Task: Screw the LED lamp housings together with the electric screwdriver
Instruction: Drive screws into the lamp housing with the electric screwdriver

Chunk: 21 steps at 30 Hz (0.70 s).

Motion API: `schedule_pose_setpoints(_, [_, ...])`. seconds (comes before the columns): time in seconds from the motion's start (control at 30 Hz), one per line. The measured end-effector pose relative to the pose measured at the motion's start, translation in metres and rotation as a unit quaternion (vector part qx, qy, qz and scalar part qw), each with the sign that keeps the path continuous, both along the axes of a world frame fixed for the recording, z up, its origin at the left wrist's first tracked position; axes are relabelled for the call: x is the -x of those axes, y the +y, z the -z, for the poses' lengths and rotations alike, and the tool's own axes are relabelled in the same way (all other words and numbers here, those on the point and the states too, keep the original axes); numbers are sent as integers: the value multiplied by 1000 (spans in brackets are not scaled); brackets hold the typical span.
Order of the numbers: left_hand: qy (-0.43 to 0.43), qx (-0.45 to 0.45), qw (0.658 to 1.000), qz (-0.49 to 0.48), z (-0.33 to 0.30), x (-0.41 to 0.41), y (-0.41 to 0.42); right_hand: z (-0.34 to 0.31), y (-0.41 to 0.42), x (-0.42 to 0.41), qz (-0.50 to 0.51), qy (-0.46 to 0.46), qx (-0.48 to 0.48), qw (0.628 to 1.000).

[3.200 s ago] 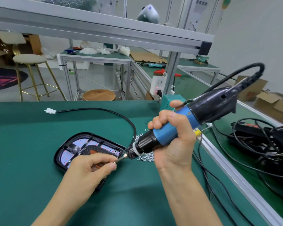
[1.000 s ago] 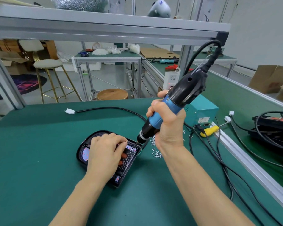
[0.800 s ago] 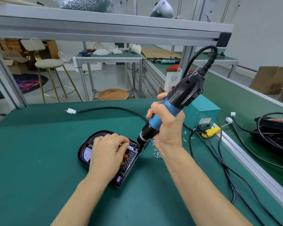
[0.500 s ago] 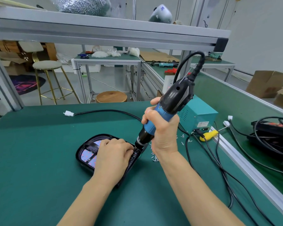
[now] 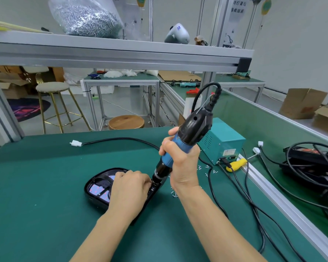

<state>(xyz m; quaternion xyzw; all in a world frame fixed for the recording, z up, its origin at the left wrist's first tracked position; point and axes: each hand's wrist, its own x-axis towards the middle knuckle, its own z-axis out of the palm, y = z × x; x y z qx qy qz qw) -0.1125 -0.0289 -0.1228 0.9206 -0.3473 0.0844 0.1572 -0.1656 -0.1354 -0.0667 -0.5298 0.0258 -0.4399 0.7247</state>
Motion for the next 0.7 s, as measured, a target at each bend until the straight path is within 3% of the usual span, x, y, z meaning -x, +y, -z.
schedule_pose_setpoints(0.33, [7, 85, 996, 14, 6, 6, 8, -5, 0, -1, 13, 14, -12, 1000])
schedule_pose_setpoints(0.7, [6, 64, 998, 10, 4, 4, 4, -8, 1, -2, 22, 39, -29, 999])
